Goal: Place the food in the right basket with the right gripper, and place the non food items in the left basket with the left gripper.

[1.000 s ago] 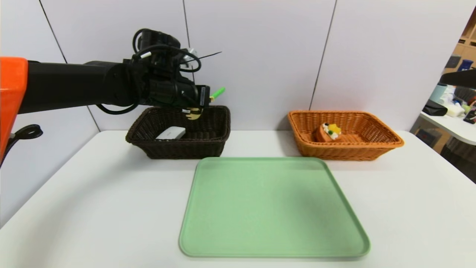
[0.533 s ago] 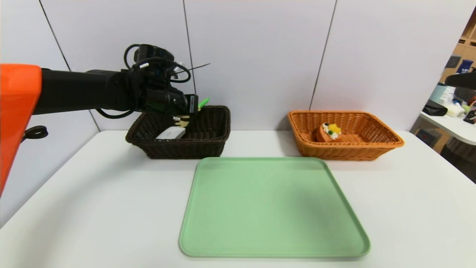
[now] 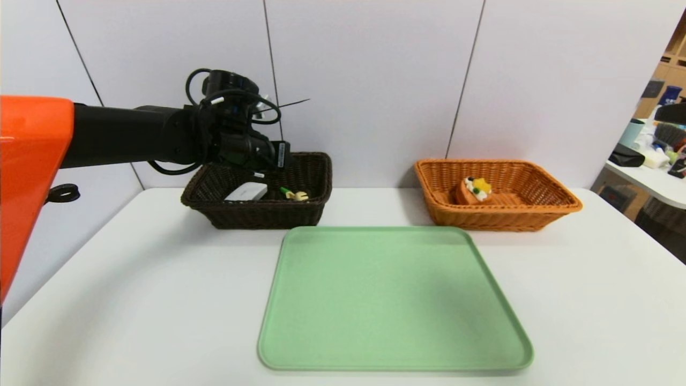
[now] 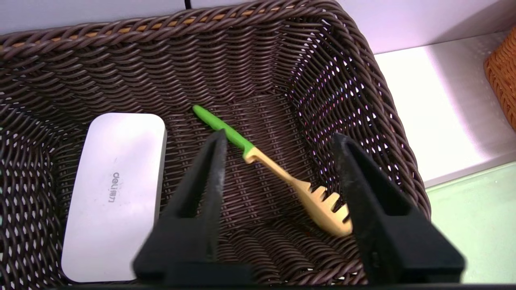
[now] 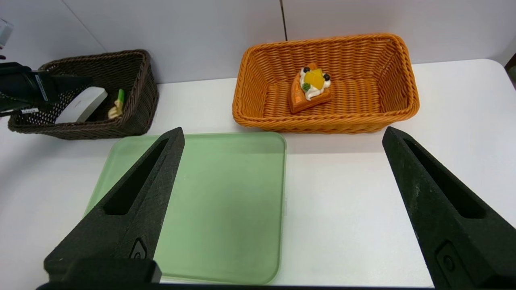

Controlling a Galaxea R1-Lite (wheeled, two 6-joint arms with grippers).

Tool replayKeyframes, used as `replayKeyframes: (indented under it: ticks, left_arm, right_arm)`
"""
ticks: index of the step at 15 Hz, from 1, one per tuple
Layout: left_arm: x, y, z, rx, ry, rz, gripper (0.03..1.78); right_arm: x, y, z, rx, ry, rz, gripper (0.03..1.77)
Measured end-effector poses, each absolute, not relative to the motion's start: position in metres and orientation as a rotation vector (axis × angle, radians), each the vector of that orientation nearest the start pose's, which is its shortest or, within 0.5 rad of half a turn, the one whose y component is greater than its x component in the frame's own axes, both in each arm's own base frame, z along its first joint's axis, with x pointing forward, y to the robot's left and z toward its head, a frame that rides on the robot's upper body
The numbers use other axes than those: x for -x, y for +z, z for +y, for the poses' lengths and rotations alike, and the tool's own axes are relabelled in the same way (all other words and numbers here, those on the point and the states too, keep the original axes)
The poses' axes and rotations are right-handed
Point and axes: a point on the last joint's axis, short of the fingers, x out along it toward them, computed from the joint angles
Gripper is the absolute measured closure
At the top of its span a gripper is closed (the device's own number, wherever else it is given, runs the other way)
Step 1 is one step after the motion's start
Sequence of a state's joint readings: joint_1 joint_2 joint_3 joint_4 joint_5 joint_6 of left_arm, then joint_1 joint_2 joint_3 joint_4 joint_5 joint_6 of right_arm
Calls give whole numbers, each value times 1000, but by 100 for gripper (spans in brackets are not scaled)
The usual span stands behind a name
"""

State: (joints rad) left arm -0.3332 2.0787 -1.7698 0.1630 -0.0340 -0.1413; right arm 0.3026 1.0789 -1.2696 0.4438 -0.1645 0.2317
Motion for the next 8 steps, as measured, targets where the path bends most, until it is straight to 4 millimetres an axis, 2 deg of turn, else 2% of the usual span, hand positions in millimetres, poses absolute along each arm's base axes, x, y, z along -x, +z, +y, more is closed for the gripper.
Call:
replayKeyframes:
  ticks: [4,8]
  left_arm:
    - [-402,233,-141,66,-326,501,54]
    - [-394,239,-134,59,-287,505,37]
  right_arm:
    - [-110,346,30,-171,107,261,10]
    - [-110,346,30,-172,108,259,10]
